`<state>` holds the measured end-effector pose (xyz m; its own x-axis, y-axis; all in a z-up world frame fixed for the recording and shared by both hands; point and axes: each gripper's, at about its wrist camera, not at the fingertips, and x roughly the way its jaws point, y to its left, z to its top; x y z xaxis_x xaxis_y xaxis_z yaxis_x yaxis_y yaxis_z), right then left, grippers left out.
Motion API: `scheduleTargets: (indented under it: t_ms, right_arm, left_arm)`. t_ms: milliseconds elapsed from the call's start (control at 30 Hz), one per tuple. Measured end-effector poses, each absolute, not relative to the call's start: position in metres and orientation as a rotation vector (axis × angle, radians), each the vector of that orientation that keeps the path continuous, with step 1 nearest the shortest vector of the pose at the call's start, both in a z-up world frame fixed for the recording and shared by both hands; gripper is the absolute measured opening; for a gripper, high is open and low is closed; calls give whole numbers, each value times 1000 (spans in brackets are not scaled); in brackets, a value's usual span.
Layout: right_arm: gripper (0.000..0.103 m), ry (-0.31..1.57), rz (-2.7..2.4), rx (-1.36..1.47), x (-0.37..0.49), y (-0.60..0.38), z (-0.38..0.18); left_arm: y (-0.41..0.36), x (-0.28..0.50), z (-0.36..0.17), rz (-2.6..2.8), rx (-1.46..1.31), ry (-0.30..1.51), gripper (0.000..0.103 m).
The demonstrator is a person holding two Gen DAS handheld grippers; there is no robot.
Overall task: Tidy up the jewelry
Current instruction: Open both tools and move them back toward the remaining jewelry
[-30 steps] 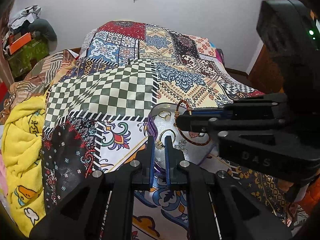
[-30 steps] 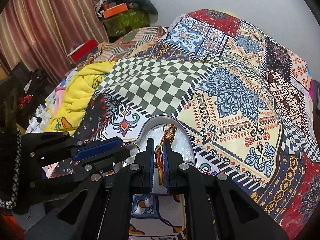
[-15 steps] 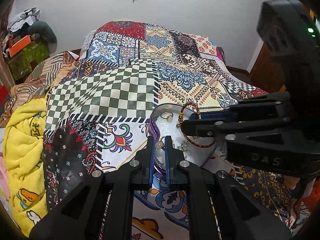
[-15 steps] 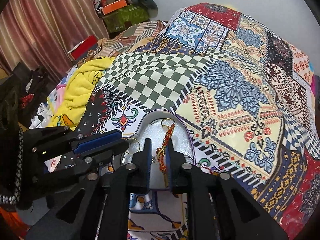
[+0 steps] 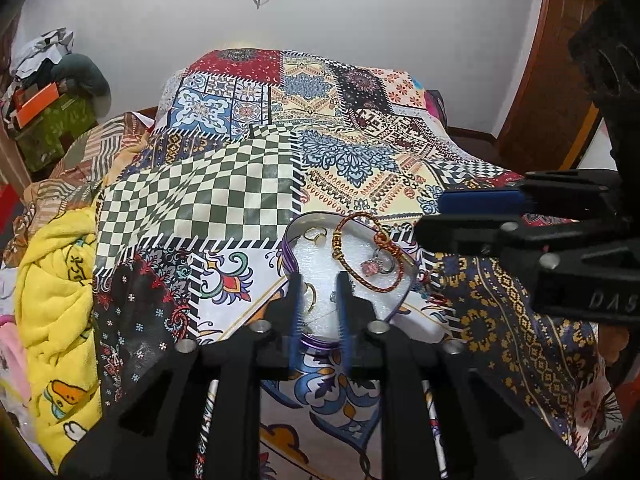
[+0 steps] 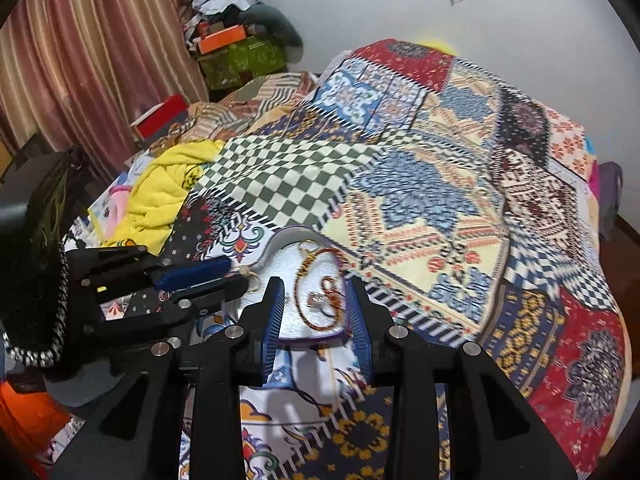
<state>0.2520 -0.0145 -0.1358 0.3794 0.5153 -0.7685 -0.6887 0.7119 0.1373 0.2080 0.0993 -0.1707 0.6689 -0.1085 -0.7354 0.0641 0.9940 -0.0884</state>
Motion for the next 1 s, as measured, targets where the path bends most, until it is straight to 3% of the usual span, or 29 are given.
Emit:
scheduleTargets:
  t_ms: [67, 300, 1000]
  right_arm:
    - [29, 886, 754, -215, 251, -22, -133]
    - [29, 869, 669, -211, 248, -53, -129]
    - [29, 1011, 614, -240, 244, -97, -189]
  left_arm:
    - [99, 203, -165, -90, -55, 820, 31]
    - [96, 186, -145, -74, -57, 795, 45]
    - [31, 198, -201, -226, -92, 952, 45]
